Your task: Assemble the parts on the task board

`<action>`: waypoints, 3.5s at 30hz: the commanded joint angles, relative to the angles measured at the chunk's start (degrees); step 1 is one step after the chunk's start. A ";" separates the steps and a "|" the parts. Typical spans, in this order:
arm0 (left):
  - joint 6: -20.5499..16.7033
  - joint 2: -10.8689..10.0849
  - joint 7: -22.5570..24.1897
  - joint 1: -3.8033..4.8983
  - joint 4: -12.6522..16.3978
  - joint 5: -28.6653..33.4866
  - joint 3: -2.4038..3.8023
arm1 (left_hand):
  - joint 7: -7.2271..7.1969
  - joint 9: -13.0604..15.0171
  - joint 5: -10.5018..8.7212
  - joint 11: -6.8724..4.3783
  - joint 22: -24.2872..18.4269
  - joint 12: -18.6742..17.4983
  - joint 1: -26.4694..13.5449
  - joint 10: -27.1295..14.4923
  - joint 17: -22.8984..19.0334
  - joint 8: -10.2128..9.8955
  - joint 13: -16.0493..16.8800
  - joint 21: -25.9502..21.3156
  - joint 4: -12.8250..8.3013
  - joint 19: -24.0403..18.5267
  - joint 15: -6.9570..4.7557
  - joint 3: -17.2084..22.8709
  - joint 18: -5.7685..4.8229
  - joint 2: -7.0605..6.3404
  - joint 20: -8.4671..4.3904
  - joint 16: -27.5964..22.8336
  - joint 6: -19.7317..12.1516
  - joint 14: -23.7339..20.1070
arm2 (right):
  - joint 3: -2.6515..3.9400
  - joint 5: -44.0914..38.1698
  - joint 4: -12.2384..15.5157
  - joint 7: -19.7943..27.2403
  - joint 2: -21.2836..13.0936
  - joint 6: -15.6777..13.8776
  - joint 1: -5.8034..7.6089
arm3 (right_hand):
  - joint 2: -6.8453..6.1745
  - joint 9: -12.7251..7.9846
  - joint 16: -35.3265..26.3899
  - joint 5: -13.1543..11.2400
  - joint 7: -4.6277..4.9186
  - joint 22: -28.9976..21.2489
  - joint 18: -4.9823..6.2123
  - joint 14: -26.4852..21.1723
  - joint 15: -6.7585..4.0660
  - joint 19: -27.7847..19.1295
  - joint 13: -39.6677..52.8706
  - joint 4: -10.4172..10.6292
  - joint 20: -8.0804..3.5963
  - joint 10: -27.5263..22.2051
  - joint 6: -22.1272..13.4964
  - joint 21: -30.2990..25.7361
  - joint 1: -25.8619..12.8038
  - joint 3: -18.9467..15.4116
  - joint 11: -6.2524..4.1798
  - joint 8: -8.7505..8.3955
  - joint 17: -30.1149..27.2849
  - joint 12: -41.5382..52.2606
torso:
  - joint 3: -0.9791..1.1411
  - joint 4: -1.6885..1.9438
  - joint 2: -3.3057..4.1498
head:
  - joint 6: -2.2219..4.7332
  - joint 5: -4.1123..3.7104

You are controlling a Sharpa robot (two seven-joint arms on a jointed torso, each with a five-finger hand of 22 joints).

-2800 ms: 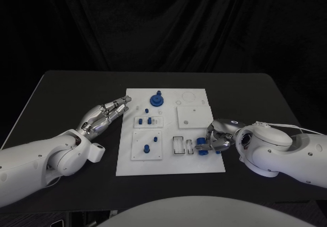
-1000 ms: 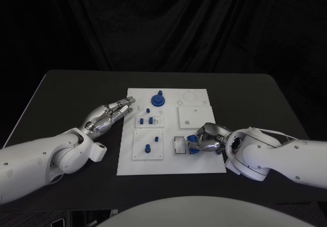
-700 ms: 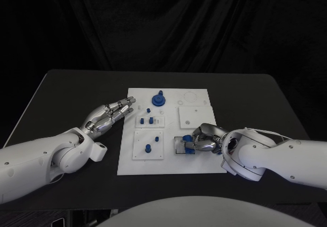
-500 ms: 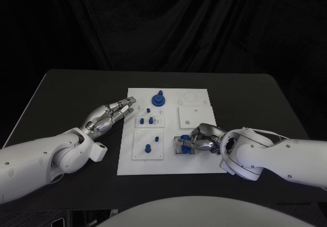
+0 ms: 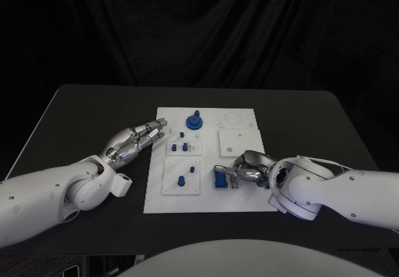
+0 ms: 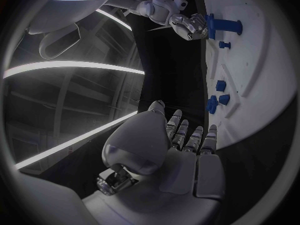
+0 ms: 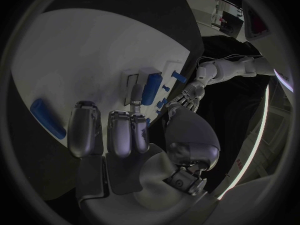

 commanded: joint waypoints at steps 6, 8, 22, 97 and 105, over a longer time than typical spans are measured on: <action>0.85 -0.10 6.25 -0.22 0.14 -0.05 0.04 | 0.22 -0.06 0.24 0.33 0.08 -0.32 0.73 0.09 0.07 -0.37 -0.06 0.18 -0.03 0.05 0.36 0.40 0.62 0.04 0.38 0.33 -0.22 -0.12 | 0.00 0.05 1.07 2.92 -1.62 -4.45 -0.15 | 2.79 0.15 0.21 9.10 0.17 11.13 -0.11 4.63 0.13 1.71 15.07 -0.05 -0.07 5.88 0.50 0.53 4.85 -2.28 0.15 0.71 8.06 0.15 | 0.04 -0.02 -0.02 | -0.01 0.13; 0.84 -0.15 6.24 -0.24 0.14 -0.05 0.04 | 0.22 -0.06 0.24 0.33 0.08 -0.32 0.73 0.09 0.07 -0.37 -0.06 0.18 -0.03 0.05 0.36 0.40 0.62 0.04 0.38 0.33 -0.22 -0.12 | 0.00 0.05 1.34 3.25 -2.03 -4.57 -0.15 | 2.47 0.18 0.27 12.88 0.12 11.15 -0.12 4.64 0.09 1.73 15.07 -0.24 -0.11 5.88 0.38 0.61 8.05 -2.05 0.10 0.77 8.15 0.15 | 0.04 -0.01 -0.02 | -0.01 0.16; 0.45 -0.64 6.10 -0.34 0.33 -0.05 0.04 | 0.25 -0.03 0.39 0.37 0.16 -0.21 0.93 0.11 0.09 -0.33 -0.04 0.21 -0.08 0.09 0.45 0.58 0.59 0.03 0.45 0.39 -0.01 -0.06 | 0.00 -4.91 5.72 0.72 -8.98 -3.30 0.11 | 0.06 -0.09 0.19 26.82 0.02 11.14 -0.13 4.58 -0.06 1.72 15.07 -0.32 -0.26 5.88 -0.80 0.62 21.67 0.91 -0.03 0.36 7.88 0.15 | 0.03 -0.15 -0.04 | -0.01 0.40; 0.69 0.19 5.00 -1.11 -0.43 -0.05 0.04 | 0.71 0.05 1.05 1.01 0.41 0.67 2.21 0.62 0.27 -0.17 0.09 0.34 -0.31 0.31 0.82 1.63 0.55 -0.11 0.79 1.03 0.57 0.60 | -0.06 -28.85 1.83 -10.67 -8.32 9.25 -2.97 | -2.97 -5.10 -0.76 36.55 0.86 11.05 -0.07 4.24 0.51 1.56 15.07 -0.37 0.30 5.88 -0.76 0.11 29.42 6.60 0.67 -4.23 6.10 0.15 | 0.02 -0.04 -0.04 | -0.01 -0.89; 0.79 0.22 4.98 -1.27 -0.53 -0.05 0.04 | 0.77 0.03 1.17 1.11 0.42 0.64 2.38 0.62 0.27 -0.21 0.08 0.35 -0.38 0.32 0.86 1.79 0.52 -0.11 0.80 1.05 0.38 0.62 | -0.05 -23.88 1.57 -9.01 -7.87 6.22 -3.08 | -3.08 -5.34 -0.77 42.06 1.02 11.03 -0.05 4.24 0.58 1.54 15.07 -0.27 0.33 5.88 -1.02 -0.03 33.20 9.67 0.77 -3.84 6.09 0.15 | 0.04 0.03 0.00 | -0.01 -0.59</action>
